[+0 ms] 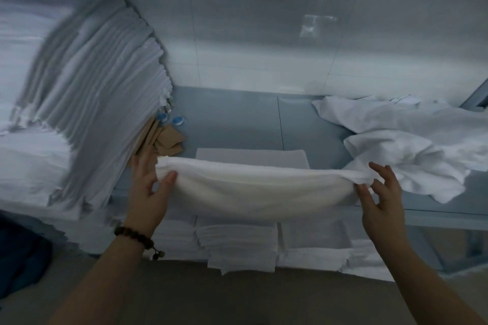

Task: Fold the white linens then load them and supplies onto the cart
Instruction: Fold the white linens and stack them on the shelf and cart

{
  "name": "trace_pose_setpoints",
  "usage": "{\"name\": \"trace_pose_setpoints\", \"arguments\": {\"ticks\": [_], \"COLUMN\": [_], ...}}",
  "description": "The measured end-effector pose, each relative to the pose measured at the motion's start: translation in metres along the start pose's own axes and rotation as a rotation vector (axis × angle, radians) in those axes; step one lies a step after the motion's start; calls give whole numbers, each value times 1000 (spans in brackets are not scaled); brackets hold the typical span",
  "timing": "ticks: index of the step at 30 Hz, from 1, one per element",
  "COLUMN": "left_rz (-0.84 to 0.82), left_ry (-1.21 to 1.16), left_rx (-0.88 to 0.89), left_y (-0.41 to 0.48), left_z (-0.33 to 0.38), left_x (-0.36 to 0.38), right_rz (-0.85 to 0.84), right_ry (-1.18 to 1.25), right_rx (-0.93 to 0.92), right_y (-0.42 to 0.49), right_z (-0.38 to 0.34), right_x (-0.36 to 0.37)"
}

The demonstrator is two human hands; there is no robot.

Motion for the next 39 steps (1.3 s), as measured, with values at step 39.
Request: {"name": "trace_pose_setpoints", "arguments": {"ticks": [39], "left_rz": [-580], "left_ry": [1023], "left_rx": [-15], "left_y": [60], "left_z": [-132], "left_x": [251], "right_rz": [-783], "right_ry": [-725], "right_rx": [-93], "right_y": [40], "right_z": [136], "right_x": [260]}}
Point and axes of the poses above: each hand's wrist, its own y-axis towards the middle knuckle, its own x-axis out of the palm, z = x × y, the point moved 8 cm from there along y, towards the middle knuckle, and after that the axes turned 7 degrees about -x, right-handed, at the moved point
